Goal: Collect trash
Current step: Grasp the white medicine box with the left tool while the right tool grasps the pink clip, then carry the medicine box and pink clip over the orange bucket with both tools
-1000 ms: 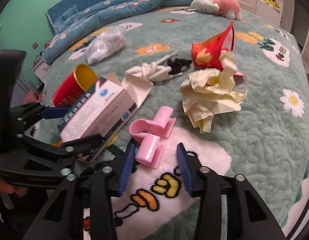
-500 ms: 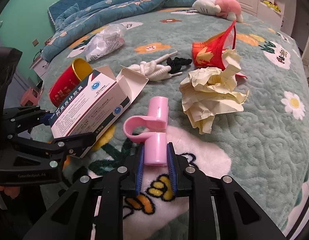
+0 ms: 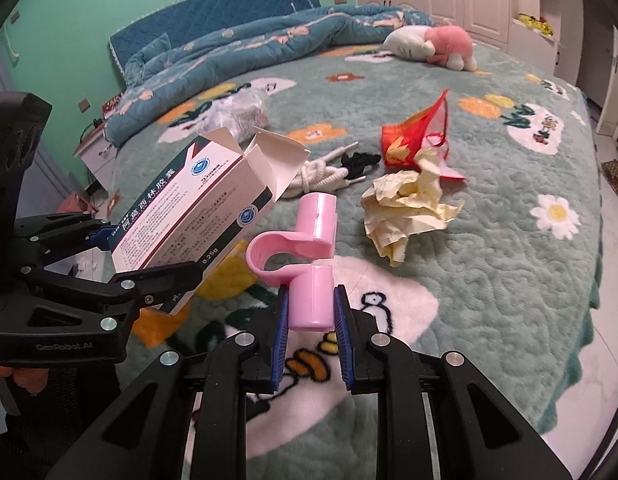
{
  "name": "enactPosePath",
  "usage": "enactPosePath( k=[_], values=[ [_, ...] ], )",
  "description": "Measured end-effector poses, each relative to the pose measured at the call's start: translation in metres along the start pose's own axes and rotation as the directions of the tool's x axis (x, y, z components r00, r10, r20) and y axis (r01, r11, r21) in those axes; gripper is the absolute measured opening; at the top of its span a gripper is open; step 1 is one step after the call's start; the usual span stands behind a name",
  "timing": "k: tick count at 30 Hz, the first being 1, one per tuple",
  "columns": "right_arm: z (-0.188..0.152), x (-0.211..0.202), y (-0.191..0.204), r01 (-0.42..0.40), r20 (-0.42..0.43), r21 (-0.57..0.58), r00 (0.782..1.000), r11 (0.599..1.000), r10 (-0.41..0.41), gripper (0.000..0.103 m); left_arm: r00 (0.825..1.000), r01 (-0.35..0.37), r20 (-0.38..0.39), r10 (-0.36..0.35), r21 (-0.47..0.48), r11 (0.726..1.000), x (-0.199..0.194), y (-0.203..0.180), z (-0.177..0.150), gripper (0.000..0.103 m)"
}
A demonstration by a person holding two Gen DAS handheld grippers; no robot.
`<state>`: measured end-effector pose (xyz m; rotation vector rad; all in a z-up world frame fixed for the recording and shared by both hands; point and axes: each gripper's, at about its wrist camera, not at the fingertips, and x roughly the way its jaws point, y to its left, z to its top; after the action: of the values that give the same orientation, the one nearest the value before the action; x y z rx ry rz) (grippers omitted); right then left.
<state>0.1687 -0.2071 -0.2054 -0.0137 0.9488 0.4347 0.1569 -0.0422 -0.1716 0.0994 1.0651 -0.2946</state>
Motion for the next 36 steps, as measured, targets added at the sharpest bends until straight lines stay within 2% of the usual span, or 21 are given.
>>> enactPosePath(
  k=[6, 14, 17, 22, 25, 29, 36],
  values=[
    [-0.009, -0.039, 0.0, 0.006, 0.061, 0.011, 0.998, 1.0, -0.006, 0.022, 0.999, -0.001, 0.041, 0.0, 0.024, 1.0, -0.025, -0.016, -0.005, 0.064],
    [-0.033, -0.102, -0.01, 0.033, 0.163, 0.06, 0.986, 0.998, -0.042, 0.022, 0.994, 0.012, 0.103, -0.025, 0.122, 0.992, -0.055, -0.058, -0.006, 0.064],
    [-0.045, -0.128, -0.02, 0.055, 0.204, 0.094, 0.976, 0.994, -0.074, 0.022, 0.992, 0.024, 0.115, -0.046, 0.186, 0.982, -0.062, -0.082, -0.004, 0.064],
    [-0.075, -0.176, -0.052, 0.115, 0.255, 0.187, 0.953, 0.976, -0.161, 0.022, 0.988, 0.059, 0.121, -0.1, 0.305, 0.951, -0.065, -0.131, 0.0, 0.064],
    [-0.1, -0.202, -0.077, 0.156, 0.265, 0.263, 0.937, 0.952, -0.227, 0.022, 0.983, 0.089, 0.114, -0.142, 0.382, 0.92, -0.064, -0.167, 0.003, 0.064],
    [-0.138, -0.237, -0.111, 0.215, 0.261, 0.377, 0.909, 0.901, -0.326, 0.022, 0.976, 0.135, 0.085, -0.201, 0.49, 0.861, -0.058, -0.221, 0.002, 0.064],
    [-0.216, -0.283, -0.163, 0.31, 0.182, 0.549, 0.862, 0.777, -0.473, 0.022, 0.957, 0.229, -0.014, -0.289, 0.648, 0.726, -0.043, -0.313, -0.011, 0.064]
  ],
)
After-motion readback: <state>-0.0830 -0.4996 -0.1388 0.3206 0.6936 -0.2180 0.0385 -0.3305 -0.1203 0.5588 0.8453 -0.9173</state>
